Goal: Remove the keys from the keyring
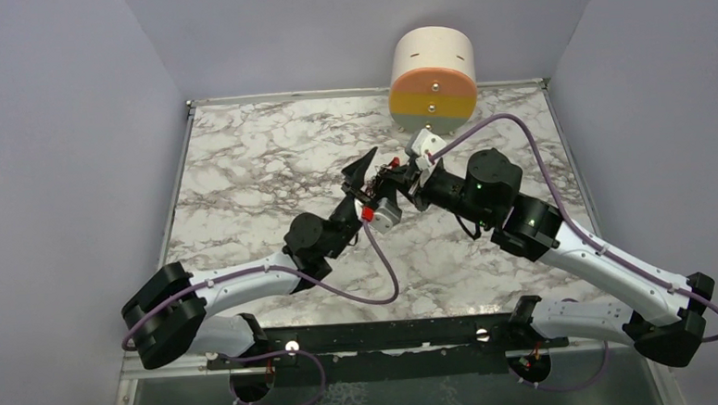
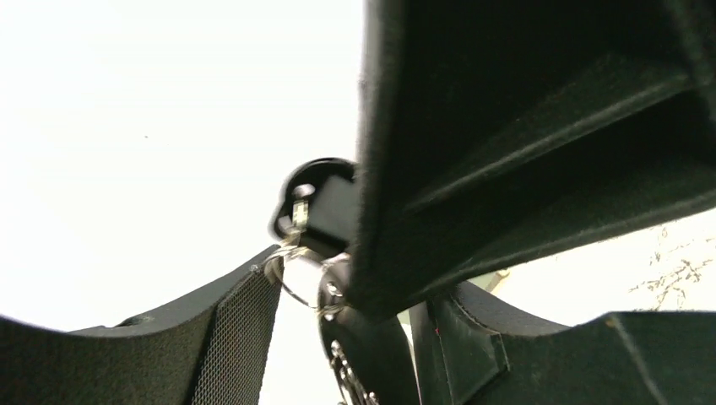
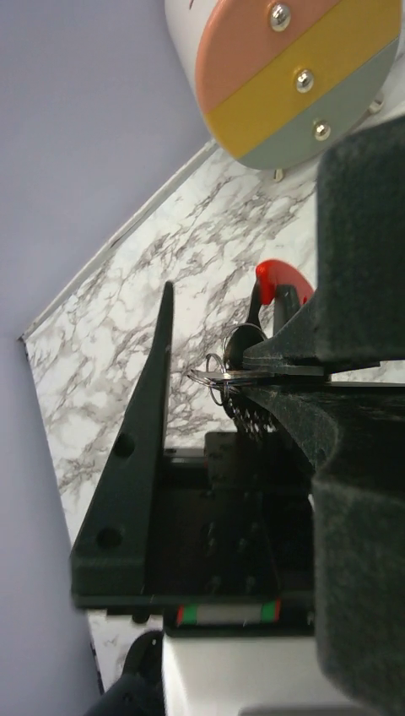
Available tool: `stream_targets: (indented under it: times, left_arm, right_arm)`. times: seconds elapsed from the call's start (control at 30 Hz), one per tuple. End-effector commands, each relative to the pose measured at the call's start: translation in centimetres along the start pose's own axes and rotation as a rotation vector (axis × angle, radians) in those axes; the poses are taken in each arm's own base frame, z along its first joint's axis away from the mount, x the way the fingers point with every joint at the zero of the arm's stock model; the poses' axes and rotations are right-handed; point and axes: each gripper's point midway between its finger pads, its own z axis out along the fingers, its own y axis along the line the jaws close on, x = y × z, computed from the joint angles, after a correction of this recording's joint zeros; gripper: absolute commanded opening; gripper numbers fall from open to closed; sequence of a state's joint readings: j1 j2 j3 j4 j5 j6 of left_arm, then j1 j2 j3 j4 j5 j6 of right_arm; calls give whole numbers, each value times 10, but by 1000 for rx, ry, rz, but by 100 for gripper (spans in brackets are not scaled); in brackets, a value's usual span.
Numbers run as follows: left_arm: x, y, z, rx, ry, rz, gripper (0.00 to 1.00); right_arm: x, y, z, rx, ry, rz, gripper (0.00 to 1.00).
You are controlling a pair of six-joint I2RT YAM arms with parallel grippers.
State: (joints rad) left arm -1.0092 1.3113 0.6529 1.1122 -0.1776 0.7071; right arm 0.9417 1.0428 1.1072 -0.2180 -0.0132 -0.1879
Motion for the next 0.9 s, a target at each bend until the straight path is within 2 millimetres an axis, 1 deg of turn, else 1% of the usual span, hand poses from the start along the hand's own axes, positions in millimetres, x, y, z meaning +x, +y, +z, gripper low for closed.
stream_targets:
  times: [0.0, 0.07, 0.1, 0.17, 0.23, 0.27, 0.33, 0.53, 0.6, 0.73, 0.87]
  left_arm:
    - [-29, 34, -13, -99, -82, -47, 56]
    - [-36, 41, -18, -118, -103, -52, 52]
    - [-37, 44, -20, -129, -107, -49, 49]
    - [-37, 49, -21, -148, -100, -42, 38]
    - [-35, 52, -22, -163, -91, -36, 23]
    - [-35, 54, -23, -174, -90, -37, 18]
    - [-35, 58, -26, -193, -98, -34, 11]
    - [-36, 68, -32, -236, -94, -14, 1]
    - [-38, 69, -34, -239, -97, -13, 0]
    - [-37, 66, -33, -215, -88, -2, 0]
    - [-32, 55, -30, -147, -61, 85, 0]
  right_arm:
    - [-7, -12, 1, 66, -15, -10, 2]
    - [-8, -12, 0, 69, -16, -8, 2]
    - [-8, -12, 0, 69, -18, -6, 2]
    - [-10, -13, -3, 75, -23, -3, 2]
    - [-11, -14, -5, 79, -26, -1, 2]
    - [-11, -15, -6, 81, -25, 0, 2]
    - [-11, -16, -6, 88, -19, 0, 2]
    - [-8, -16, -7, 94, -14, 3, 2]
    - [-9, -16, -6, 92, -17, 3, 2]
    - [-7, -16, -4, 95, -12, -3, 2]
    - [-6, -15, -3, 87, -6, -7, 2]
